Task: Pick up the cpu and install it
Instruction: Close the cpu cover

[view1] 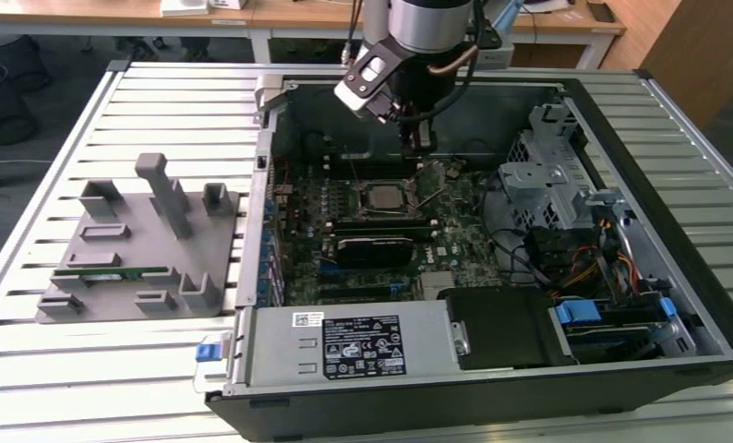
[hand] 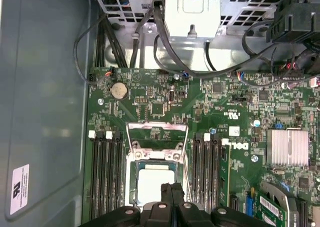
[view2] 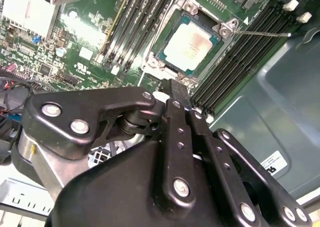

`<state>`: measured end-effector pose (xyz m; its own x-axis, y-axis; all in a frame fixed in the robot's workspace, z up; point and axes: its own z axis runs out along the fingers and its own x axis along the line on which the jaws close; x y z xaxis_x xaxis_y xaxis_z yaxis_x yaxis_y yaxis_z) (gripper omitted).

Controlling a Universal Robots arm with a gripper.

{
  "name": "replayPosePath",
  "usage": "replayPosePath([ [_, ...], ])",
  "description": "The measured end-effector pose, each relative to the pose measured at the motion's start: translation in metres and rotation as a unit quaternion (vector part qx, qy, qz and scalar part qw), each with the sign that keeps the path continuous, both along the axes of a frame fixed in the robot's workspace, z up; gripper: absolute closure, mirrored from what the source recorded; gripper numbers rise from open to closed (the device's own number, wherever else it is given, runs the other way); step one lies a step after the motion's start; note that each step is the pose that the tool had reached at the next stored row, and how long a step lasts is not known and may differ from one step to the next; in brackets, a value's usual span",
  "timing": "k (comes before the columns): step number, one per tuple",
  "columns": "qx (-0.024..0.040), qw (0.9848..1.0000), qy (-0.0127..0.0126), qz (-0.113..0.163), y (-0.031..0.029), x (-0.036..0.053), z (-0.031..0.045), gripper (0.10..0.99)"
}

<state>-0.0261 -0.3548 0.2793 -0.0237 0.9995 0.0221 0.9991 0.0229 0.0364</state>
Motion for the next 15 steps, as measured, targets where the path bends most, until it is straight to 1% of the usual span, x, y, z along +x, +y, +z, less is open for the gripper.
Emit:
replayPosePath([
  [6,0.0,1.0,0.0003,0.0,0.0009,0.0116,-0.0003,0.98],
  [10,-0.0001,1.0,0.0007,0.0,0.0009,0.0167,-0.0005,0.98],
  [15,-0.0001,1.0,0.0007,0.0,0.0009,0.0204,-0.0006,0.98],
])
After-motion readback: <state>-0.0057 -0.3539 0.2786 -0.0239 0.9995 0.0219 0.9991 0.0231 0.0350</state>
